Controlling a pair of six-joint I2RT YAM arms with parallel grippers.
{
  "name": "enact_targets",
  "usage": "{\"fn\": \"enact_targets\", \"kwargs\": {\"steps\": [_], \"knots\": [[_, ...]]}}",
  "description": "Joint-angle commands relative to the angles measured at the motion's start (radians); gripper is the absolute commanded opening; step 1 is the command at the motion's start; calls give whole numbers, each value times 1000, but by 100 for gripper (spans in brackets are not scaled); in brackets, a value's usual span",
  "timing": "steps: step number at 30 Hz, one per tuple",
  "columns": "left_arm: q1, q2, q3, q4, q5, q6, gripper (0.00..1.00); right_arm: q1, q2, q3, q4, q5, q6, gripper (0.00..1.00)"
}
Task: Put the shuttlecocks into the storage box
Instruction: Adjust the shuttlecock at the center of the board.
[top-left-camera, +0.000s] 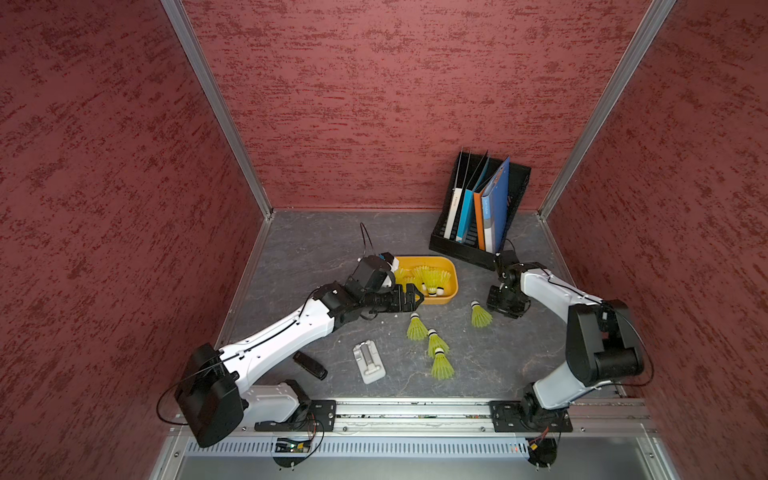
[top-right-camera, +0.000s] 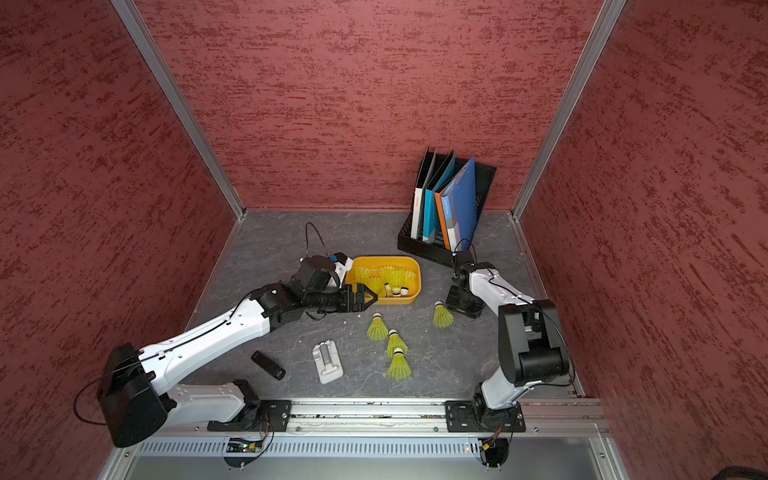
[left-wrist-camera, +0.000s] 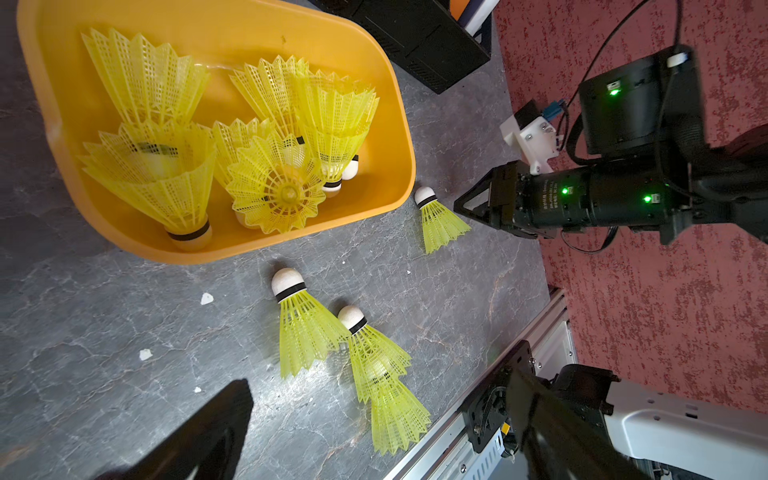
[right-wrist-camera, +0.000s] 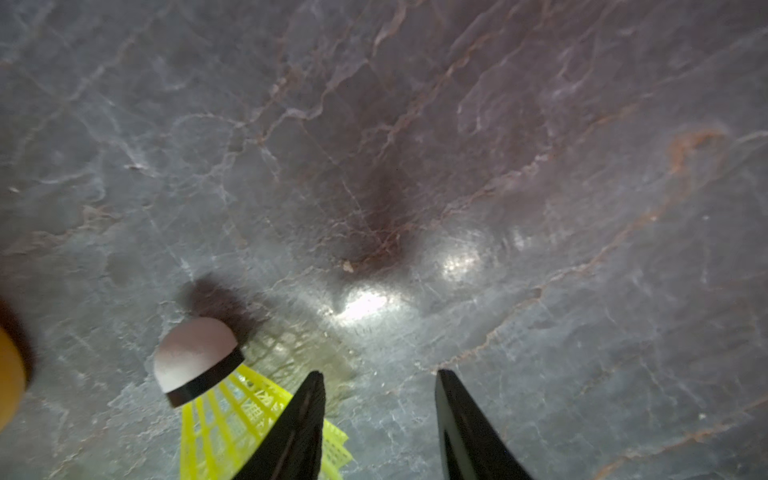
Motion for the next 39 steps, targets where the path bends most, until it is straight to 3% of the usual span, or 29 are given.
{"fn": "enact_targets", "kwargs": {"steps": [1,12,19,26,31,35,39], "knots": [[8,-33,-13,1,4,14,100,-3,-20,-42,41,-44,9,46],[11,-24,-13,10,9,17,100,109,-128,-132,121,-167,144,46],[11,-10,-7,19,11,14,100,146,-54,-56,163,-180,134,48],[11,-31,-13,6,-3,9,100,133,-47,48,75,-132,-77,58],[10,-47,-16,-7,-8,15,100,111,-72,126,-5,-41,-275,59],[9,-46,-9,-10,0,33,100,106,-96,160,7,26,-432,61],[9,-31,10,-15,15,61,100,79,-79,160,77,18,-601,62]]}}
